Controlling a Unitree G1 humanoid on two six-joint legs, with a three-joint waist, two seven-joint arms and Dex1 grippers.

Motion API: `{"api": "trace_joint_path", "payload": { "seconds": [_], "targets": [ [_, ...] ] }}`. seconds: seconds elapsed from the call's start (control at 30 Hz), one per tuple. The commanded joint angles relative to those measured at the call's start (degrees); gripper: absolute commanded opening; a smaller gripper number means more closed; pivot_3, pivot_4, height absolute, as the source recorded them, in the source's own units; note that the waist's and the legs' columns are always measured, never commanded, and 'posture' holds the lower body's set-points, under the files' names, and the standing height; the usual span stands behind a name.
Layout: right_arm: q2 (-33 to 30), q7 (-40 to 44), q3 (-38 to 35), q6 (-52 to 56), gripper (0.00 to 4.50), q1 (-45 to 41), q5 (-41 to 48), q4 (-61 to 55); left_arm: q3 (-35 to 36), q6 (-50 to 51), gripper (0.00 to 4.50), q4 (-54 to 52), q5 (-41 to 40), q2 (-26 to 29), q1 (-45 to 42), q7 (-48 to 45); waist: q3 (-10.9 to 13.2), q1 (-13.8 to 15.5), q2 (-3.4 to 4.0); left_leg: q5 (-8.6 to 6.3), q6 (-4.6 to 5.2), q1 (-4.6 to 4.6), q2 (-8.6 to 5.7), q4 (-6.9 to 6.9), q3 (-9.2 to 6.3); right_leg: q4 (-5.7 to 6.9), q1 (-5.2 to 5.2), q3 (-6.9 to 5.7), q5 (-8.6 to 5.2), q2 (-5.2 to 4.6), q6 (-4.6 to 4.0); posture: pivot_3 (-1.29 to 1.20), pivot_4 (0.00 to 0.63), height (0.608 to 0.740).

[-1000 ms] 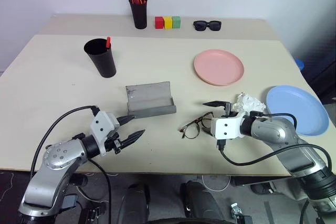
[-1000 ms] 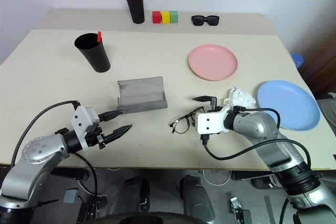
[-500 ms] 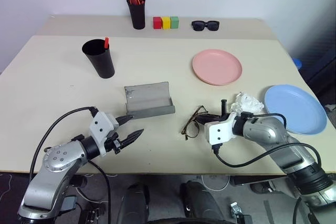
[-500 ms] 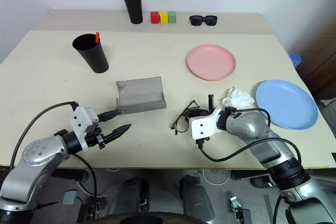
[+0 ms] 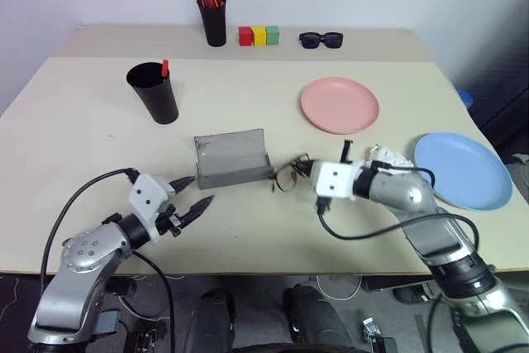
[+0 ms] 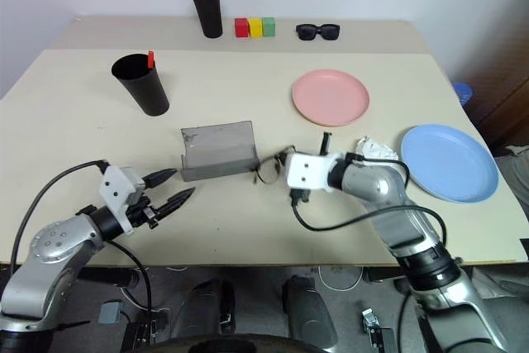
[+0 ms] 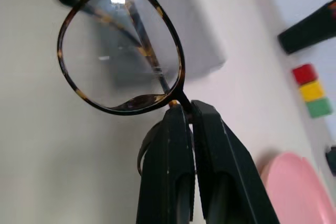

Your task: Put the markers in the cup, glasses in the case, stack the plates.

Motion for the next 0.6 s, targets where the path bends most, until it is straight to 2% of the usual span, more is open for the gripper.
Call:
{"api": "trace_joint_path", "payload": {
  "seconds": [0.03,0.2,0.33,0.6],
  "targets": [
    [5.0,-0.8,1.5,8.5,0.03,-6.8,1.0,-2.7,4.0,-3.3,2.88,1.4,0.4,0.0,1.0,1.0,0.0,0.1,-0.01,0.0,0.0,0.0,0.0,0.0,0.01,0.0,-0.02,0.0,0.0,0.0,0.0,0.0,0.15,0.722],
    [15.1,-4.8,7.4,18.0,0.03,-15.2,-2.5,2.1,7.5,-4.1,2.88,1.8,0.1,0.6,2.2,1.7,0.0,0.2,-0.01,0.0,0.0,-0.05,0.01,-0.02,0.06,0.0,-0.08,-0.01,0.0,-0.02,-0.02,0.0,0.15,0.722],
    [19.6,-6.6,11.1,22.5,0.03,-17.6,-4.0,6.1,8.8,-3.6,2.88,-0.4,-0.2,0.0,3.6,2.7,0.0,0.2,-0.04,0.0,0.0,-0.08,0.0,-0.03,0.07,-0.01,-0.08,-0.05,0.0,-0.06,-0.02,0.0,0.15,0.722],
    [18.9,-5.6,14.6,31.4,0.03,-16.8,-5.1,4.7,10.4,-1.4,2.88,-5.9,-2.7,-1.8,6.2,5.1,0.0,0.0,-0.05,-0.01,0.0,-0.19,-0.01,-0.04,0.08,-0.02,-0.19,-0.06,0.01,-0.09,-0.05,0.0,0.15,0.722]
  ]
}}
